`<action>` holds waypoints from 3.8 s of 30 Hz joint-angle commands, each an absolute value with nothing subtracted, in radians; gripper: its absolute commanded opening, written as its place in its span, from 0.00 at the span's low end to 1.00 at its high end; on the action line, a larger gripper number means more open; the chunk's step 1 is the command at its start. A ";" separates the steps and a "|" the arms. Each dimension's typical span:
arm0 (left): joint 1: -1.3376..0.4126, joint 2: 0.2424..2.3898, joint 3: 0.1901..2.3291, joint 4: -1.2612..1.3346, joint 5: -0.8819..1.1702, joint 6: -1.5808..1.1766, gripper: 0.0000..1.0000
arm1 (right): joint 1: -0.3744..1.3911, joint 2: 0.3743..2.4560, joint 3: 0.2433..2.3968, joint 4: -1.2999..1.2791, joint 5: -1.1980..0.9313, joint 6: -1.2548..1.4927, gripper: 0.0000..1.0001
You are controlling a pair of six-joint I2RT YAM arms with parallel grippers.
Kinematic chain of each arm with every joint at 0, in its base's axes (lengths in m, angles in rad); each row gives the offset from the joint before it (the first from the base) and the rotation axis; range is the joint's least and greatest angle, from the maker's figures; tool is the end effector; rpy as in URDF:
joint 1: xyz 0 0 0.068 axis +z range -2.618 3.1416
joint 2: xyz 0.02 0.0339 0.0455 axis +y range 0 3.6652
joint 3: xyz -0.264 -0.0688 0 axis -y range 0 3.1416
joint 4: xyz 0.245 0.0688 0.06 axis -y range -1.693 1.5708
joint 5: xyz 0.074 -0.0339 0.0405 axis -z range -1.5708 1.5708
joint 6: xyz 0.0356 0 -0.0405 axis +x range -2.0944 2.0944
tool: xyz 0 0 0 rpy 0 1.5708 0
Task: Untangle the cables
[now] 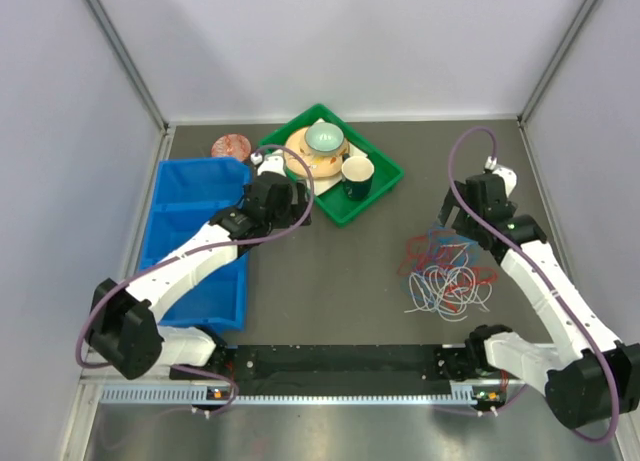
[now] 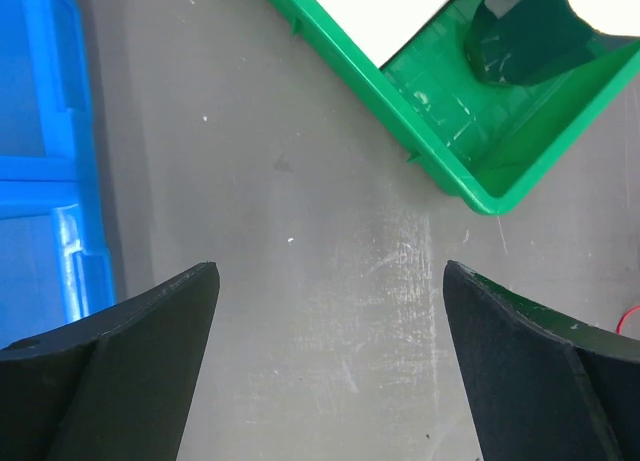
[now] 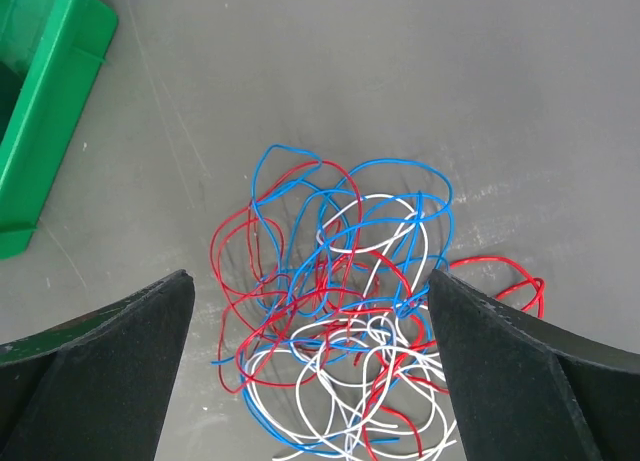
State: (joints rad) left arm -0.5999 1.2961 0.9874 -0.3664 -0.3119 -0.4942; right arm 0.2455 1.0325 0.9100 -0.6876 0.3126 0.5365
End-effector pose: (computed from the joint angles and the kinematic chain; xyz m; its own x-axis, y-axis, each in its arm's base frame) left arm 0.2408 -0.1515 0.2829 -0.6152 -0.1261 -0.7782 0.0543 0.9780 -0.2014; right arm 0.2059 0.0403 0.2916 -0.6170 0.3468 -0.7064 0.3371 0.9276 0.1609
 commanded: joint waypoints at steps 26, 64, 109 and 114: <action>-0.598 1.457 1.080 -0.366 -0.129 -0.514 0.99 | 0.321 0.914 0.733 -0.577 0.161 0.733 0.93; -0.598 1.436 1.100 -0.456 -0.173 -0.472 0.99 | 0.353 0.899 1.070 -0.532 0.273 0.591 0.00; -0.597 1.436 1.104 -0.459 -0.181 -0.514 0.99 | 0.083 0.960 0.838 -0.627 0.302 0.580 0.31; -0.598 1.428 1.106 -0.462 -0.187 -0.512 0.99 | 0.041 1.123 0.879 -0.598 0.273 0.546 0.36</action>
